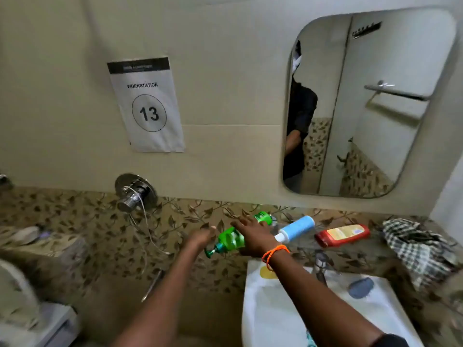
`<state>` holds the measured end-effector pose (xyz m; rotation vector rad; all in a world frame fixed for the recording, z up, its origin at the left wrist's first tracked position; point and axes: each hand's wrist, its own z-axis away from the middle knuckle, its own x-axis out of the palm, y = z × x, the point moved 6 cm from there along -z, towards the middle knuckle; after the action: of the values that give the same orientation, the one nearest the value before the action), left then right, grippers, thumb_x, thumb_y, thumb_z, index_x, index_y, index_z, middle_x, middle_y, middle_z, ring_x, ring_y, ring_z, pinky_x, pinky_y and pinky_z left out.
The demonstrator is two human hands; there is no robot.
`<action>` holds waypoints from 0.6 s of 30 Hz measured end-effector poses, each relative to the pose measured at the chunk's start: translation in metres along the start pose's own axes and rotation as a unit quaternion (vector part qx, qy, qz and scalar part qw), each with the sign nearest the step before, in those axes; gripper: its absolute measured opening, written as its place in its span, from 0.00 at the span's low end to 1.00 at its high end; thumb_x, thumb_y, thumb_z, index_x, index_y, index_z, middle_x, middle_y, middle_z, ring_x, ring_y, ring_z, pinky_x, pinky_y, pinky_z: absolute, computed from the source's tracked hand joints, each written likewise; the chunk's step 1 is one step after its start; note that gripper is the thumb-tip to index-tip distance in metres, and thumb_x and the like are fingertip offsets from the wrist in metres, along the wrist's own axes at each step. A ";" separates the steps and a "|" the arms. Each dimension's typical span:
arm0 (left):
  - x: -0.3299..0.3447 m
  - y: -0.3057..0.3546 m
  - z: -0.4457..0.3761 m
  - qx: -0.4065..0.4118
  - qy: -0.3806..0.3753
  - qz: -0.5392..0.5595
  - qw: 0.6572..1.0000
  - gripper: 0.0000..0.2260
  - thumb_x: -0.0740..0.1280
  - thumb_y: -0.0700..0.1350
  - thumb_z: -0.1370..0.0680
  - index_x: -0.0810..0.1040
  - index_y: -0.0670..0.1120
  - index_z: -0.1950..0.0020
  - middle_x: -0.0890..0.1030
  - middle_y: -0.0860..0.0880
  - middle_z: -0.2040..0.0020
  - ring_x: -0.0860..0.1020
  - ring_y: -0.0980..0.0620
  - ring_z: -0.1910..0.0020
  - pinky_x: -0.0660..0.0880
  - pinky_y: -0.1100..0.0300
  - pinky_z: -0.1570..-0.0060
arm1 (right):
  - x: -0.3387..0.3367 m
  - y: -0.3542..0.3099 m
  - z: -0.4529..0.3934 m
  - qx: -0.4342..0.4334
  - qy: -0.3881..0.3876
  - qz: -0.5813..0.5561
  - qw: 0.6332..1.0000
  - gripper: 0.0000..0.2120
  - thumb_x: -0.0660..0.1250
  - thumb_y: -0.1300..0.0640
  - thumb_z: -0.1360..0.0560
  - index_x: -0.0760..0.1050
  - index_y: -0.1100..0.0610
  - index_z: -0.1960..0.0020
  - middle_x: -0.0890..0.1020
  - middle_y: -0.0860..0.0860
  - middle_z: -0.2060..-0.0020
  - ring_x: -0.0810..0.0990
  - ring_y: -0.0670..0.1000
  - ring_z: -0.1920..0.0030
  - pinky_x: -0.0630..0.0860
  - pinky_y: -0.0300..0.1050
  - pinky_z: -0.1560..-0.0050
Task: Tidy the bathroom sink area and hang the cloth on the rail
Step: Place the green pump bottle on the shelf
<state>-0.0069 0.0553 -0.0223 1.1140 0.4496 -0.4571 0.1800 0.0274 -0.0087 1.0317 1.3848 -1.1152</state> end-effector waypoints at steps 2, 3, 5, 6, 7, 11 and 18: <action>0.022 -0.026 -0.005 -0.068 -0.144 0.102 0.982 0.33 0.67 0.63 0.21 0.70 0.44 0.24 0.70 0.35 0.25 0.74 0.34 0.30 0.75 0.46 0.39 | 0.020 -0.005 -0.006 0.017 -0.023 0.001 1.000 0.40 0.73 0.60 0.28 0.58 0.47 0.22 0.62 0.53 0.21 0.57 0.60 0.20 0.63 0.66 0.27; 0.031 -0.036 -0.005 -0.097 -0.194 0.152 0.964 0.33 0.69 0.62 0.22 0.69 0.43 0.24 0.71 0.34 0.27 0.77 0.33 0.34 0.79 0.44 0.42 | 0.031 -0.007 -0.007 0.024 -0.019 0.011 0.999 0.39 0.70 0.62 0.27 0.58 0.47 0.22 0.62 0.53 0.21 0.56 0.60 0.20 0.63 0.66 0.28; 0.044 -0.050 -0.016 -0.099 -0.207 0.241 0.943 0.30 0.73 0.56 0.23 0.71 0.39 0.28 0.77 0.32 0.35 0.83 0.36 0.45 0.85 0.47 0.51 | 0.045 -0.011 -0.008 0.032 0.011 0.030 0.999 0.36 0.64 0.65 0.24 0.58 0.46 0.21 0.62 0.53 0.21 0.56 0.61 0.19 0.63 0.64 0.28; 0.046 -0.049 -0.018 -0.086 -0.179 0.272 0.942 0.27 0.74 0.52 0.23 0.74 0.37 0.31 0.80 0.33 0.40 0.85 0.40 0.52 0.86 0.51 0.56 | 0.047 -0.011 -0.010 0.035 0.031 0.037 0.998 0.34 0.62 0.64 0.23 0.58 0.46 0.21 0.62 0.54 0.21 0.56 0.61 0.20 0.63 0.63 0.29; 0.046 -0.046 -0.021 -0.065 -0.137 0.288 0.945 0.24 0.74 0.50 0.23 0.77 0.36 0.34 0.83 0.34 0.46 0.85 0.44 0.58 0.85 0.54 0.61 | 0.045 -0.011 -0.013 0.036 0.050 0.044 0.997 0.32 0.60 0.64 0.22 0.58 0.47 0.21 0.63 0.55 0.22 0.58 0.61 0.20 0.63 0.63 0.29; 0.022 -0.003 -0.015 0.048 0.005 0.347 0.936 0.21 0.71 0.57 0.22 0.83 0.38 0.49 0.86 0.40 0.64 0.79 0.50 0.74 0.77 0.62 0.74 | 0.013 -0.010 -0.023 0.009 0.150 0.069 0.986 0.28 0.58 0.63 0.23 0.62 0.52 0.24 0.75 0.58 0.30 0.73 0.63 0.31 0.73 0.58 0.37; 0.013 0.113 0.005 0.180 -0.042 0.365 0.913 0.27 0.62 0.63 0.19 0.80 0.41 0.35 0.83 0.41 0.44 0.83 0.46 0.51 0.83 0.53 0.58 | -0.050 0.057 -0.026 0.158 0.262 -0.265 0.915 0.22 0.71 0.55 0.27 0.71 0.52 0.35 0.85 0.61 0.47 0.83 0.65 0.48 0.79 0.53 0.54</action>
<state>0.0679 0.0910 0.0565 1.5132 -0.1555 0.0830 0.2351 0.0636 0.0371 1.2877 2.0428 -1.5680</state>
